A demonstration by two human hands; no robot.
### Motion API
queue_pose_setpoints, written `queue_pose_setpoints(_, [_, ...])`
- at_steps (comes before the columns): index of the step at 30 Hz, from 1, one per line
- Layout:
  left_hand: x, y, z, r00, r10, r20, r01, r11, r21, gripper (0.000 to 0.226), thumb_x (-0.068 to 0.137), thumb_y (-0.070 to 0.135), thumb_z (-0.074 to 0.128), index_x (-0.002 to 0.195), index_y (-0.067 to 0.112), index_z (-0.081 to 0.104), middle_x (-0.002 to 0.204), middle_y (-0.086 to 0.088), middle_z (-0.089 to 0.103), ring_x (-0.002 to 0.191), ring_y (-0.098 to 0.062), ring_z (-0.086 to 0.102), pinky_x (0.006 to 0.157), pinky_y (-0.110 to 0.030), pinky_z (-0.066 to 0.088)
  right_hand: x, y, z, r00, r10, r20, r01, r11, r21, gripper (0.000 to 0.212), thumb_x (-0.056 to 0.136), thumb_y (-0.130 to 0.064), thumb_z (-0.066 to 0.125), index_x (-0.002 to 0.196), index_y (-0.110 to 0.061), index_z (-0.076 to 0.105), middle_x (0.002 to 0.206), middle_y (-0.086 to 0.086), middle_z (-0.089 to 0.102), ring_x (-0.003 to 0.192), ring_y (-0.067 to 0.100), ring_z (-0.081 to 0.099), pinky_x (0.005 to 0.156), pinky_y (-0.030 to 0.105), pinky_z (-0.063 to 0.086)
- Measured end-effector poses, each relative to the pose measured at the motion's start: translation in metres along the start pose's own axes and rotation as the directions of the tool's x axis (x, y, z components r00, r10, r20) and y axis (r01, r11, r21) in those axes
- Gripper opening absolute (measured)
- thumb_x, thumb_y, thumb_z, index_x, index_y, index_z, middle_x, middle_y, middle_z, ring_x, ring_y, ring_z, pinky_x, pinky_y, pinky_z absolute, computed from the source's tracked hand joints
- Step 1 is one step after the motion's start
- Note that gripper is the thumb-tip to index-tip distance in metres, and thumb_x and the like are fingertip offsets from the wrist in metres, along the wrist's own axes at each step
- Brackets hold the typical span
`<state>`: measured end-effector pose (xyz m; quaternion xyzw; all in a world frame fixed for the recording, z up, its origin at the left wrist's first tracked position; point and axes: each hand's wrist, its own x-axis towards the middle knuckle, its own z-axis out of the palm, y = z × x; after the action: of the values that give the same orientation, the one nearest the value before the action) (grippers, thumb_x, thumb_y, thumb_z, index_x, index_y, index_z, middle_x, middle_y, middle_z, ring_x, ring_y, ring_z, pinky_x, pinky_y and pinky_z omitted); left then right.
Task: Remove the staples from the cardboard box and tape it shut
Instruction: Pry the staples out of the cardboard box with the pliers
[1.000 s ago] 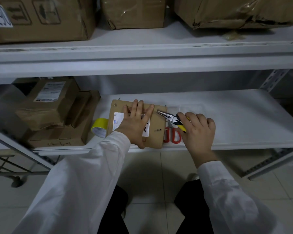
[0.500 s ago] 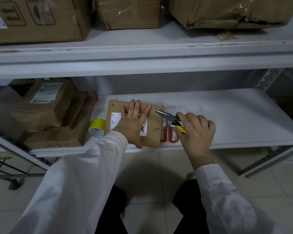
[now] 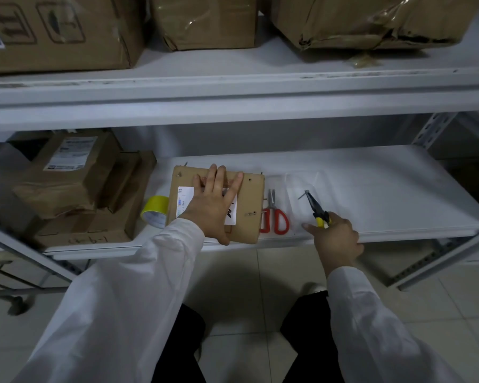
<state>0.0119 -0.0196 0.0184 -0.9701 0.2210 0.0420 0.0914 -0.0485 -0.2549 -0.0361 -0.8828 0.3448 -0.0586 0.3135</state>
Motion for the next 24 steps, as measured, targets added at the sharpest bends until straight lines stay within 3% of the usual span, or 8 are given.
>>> queue_pose_setpoints(5, [0.001,0.000,0.000,1.000,0.004,0.005,-0.003,1.000,-0.022,0.140,0.058,0.060,0.078,0.145,0.020,-0.024,0.155,-0.019,-0.018,0.142,-0.040,-0.020,0.113,-0.058,-0.006,0.000,-0.002,0.002,0.997,-0.082,-0.009,0.077,0.967,-0.242,0.048,0.077,-0.047,0.070,0.116,-0.020,0.059,0.109,0.009,0.056,0.104,0.032,0.050,0.085,0.039,0.034])
queue_pose_setpoints(8, [0.002,-0.001,0.000,1.000,0.005,0.005,-0.005,1.000,-0.011,0.139,0.058,0.061,0.077,0.145,0.020,-0.024,0.155,-0.019,-0.018,0.142,-0.040,-0.020,0.113,-0.058,-0.005,0.001,-0.006,0.001,0.997,-0.077,-0.002,0.073,0.954,-0.292,0.051,0.077,-0.047,0.070,0.117,-0.018,0.057,0.112,0.009,0.055,0.107,0.032,0.048,0.088,0.040,0.034])
queue_pose_setpoints(17, [0.001,-0.001,0.000,1.000,0.006,0.000,-0.006,1.000,-0.001,0.140,0.057,0.062,0.077,0.145,0.020,-0.025,0.155,-0.020,-0.017,0.142,-0.040,-0.018,0.113,-0.058,-0.005,0.001,-0.010,-0.004,1.000,-0.002,0.008,0.004,0.967,-0.255,0.064,0.072,-0.049,0.073,0.124,-0.016,0.052,0.122,0.013,0.050,0.115,0.036,0.044,0.095,0.043,0.030])
queue_pose_setpoints(21, [0.000,-0.002,0.000,0.998,0.026,-0.050,-0.020,0.993,0.116,0.139,0.057,0.068,0.072,0.144,0.022,-0.026,0.154,-0.026,-0.009,0.143,-0.044,-0.010,0.113,-0.059,-0.004,-0.001,-0.013,-0.006,1.000,-0.009,-0.006,0.008,0.987,-0.159,0.066,0.071,-0.050,0.073,0.126,-0.018,0.052,0.123,0.012,0.051,0.115,0.036,0.045,0.093,0.044,0.031])
queue_pose_setpoints(24, [-0.001,-0.003,-0.002,0.997,0.033,-0.072,-0.025,0.993,0.111,0.139,0.055,0.072,0.070,0.144,0.024,-0.027,0.153,-0.028,-0.006,0.142,-0.046,-0.007,0.113,-0.058,-0.007,-0.005,-0.018,-0.007,0.999,-0.040,-0.001,0.040,0.998,-0.057,0.068,0.072,-0.051,0.073,0.130,-0.023,0.050,0.127,0.010,0.051,0.117,0.036,0.044,0.094,0.045,0.031])
